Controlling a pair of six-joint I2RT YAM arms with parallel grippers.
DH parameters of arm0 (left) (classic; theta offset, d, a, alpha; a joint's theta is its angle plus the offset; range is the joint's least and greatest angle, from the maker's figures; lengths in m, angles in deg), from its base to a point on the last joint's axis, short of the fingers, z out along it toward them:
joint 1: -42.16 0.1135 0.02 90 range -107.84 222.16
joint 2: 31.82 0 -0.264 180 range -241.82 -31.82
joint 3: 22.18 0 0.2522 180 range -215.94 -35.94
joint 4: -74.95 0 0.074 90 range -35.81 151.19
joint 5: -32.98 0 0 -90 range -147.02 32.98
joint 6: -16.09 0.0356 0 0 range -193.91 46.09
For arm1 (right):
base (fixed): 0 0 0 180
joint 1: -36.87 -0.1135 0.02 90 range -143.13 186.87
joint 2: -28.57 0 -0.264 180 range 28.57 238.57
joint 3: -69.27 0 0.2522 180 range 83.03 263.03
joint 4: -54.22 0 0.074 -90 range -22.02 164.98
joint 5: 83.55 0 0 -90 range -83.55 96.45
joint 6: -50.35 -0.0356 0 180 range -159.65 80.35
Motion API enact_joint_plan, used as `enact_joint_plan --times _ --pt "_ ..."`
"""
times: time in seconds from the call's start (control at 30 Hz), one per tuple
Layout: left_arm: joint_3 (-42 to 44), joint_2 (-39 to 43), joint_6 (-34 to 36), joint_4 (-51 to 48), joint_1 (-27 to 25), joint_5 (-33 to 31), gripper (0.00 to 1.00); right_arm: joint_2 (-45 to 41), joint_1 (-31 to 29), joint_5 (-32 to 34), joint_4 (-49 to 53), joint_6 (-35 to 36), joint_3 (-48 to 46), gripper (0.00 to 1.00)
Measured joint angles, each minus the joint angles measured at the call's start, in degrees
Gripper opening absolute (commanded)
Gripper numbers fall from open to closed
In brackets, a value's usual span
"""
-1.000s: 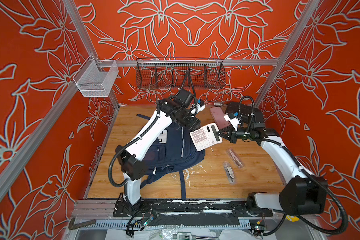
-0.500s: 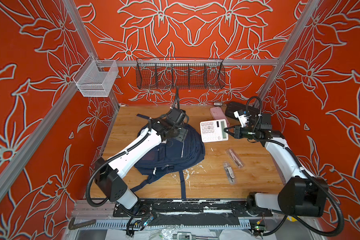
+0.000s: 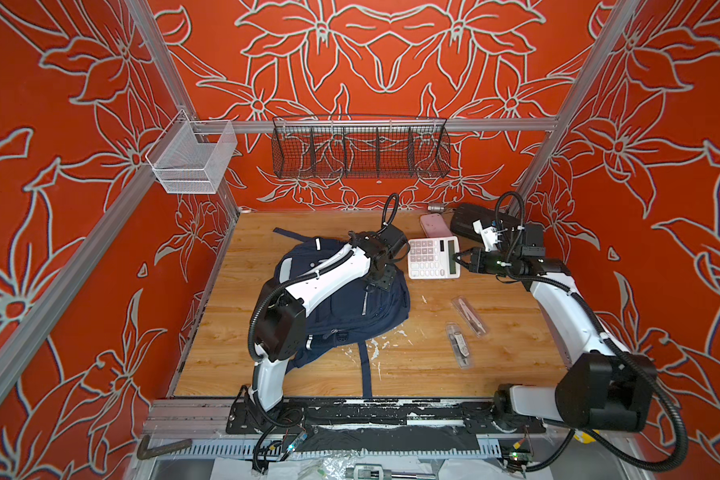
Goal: Pack the student bag
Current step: 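Carry the calculator over the backpack with the right gripper while the left holds the flap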
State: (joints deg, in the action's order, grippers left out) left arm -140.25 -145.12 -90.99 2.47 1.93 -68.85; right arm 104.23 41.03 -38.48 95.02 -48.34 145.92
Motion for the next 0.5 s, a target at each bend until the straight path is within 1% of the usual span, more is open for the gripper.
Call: enact_joint_plan --times 0.13,0.17,0.23,0.27,0.3,0.37,0.4,0.5 --pt "-0.81 -0.48 -0.92 -0.74 0.00 0.70 0.73 0.00 0.00 0.00 0.46 0.00 0.00 0.00" --pt "-1.11 -0.92 -0.94 -0.90 0.00 1.36 0.71 0.00 0.00 -0.02 0.57 0.00 0.00 0.00" --pt "-2.71 -2.82 -1.07 -1.73 -0.02 2.51 0.62 0.02 0.00 -0.02 0.68 0.00 0.00 0.00" --pt "-3.74 -4.20 -1.18 -2.38 -0.02 2.97 0.55 0.00 0.00 -0.02 0.76 0.00 0.00 0.00" --pt "-4.63 -5.70 -1.33 -2.95 -0.02 3.50 0.40 0.00 0.00 -0.02 0.81 0.00 0.00 0.00" --pt "-5.18 -7.69 -1.20 -3.93 -0.02 3.91 0.05 0.02 0.00 0.00 0.98 -0.04 0.00 0.00" --pt "-5.18 -8.17 -1.16 -4.39 -0.02 4.09 0.00 0.00 0.00 0.15 1.25 -0.15 0.00 0.00" --pt "-6.29 -8.68 -0.79 -6.40 -0.11 3.93 0.00 0.00 0.00 1.09 2.56 -0.68 0.00 0.00"
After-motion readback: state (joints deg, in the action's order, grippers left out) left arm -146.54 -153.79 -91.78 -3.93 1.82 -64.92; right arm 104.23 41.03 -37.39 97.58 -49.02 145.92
